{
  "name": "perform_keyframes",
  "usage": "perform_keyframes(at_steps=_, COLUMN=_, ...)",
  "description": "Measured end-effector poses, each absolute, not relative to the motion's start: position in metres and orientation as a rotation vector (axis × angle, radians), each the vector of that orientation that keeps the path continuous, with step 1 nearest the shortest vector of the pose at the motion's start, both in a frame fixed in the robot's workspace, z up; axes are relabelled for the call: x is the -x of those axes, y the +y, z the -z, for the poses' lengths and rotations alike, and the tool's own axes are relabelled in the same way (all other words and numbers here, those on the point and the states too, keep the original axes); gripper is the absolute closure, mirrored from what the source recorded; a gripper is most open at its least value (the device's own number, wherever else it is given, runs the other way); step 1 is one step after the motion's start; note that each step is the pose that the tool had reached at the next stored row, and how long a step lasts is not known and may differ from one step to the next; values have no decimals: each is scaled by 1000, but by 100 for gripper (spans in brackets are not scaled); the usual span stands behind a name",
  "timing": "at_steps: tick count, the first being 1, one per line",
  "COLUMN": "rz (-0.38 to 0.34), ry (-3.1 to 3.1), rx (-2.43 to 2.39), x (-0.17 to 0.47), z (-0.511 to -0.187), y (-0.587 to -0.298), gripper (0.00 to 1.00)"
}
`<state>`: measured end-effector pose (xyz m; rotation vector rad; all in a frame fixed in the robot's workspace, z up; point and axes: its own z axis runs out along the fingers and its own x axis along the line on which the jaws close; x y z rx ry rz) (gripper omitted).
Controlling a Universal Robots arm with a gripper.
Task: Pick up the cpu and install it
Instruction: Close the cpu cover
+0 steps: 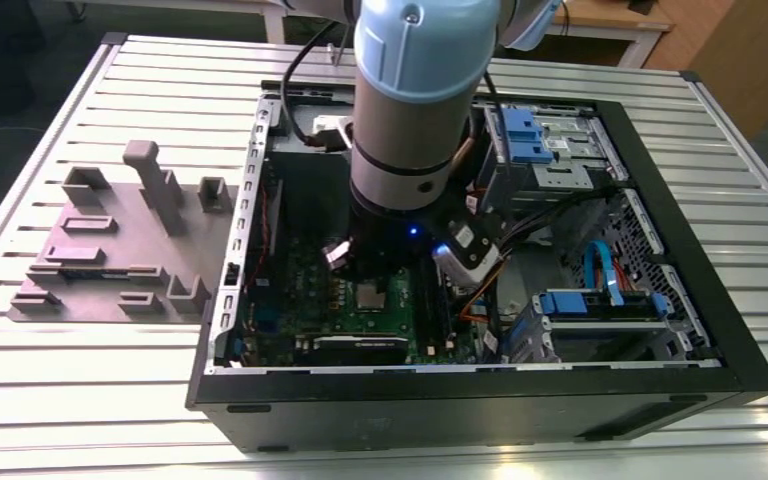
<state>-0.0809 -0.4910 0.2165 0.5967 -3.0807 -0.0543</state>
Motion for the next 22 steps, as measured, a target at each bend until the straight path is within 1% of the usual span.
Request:
perform_keyframes(at_steps=7, rz=54, ry=-3035, rx=-789, x=81, z=-215, y=-491, gripper=89)
perform_keyframes(at_steps=15, rz=55, ry=-3034, rx=-795, x=67, z=-214, y=-480, gripper=89)
perform_keyframes(at_steps=16, rz=71, ry=-3035, rx=-796, x=67, z=-214, y=-479, gripper=89)
perform_keyframes(at_steps=20, rz=181, ry=-3044, rx=-813, x=65, z=-214, y=-479, gripper=89)
perform_keyframes(at_steps=22, rz=192, ry=-3037, rx=-840, x=64, z=-214, y=-479, gripper=89)
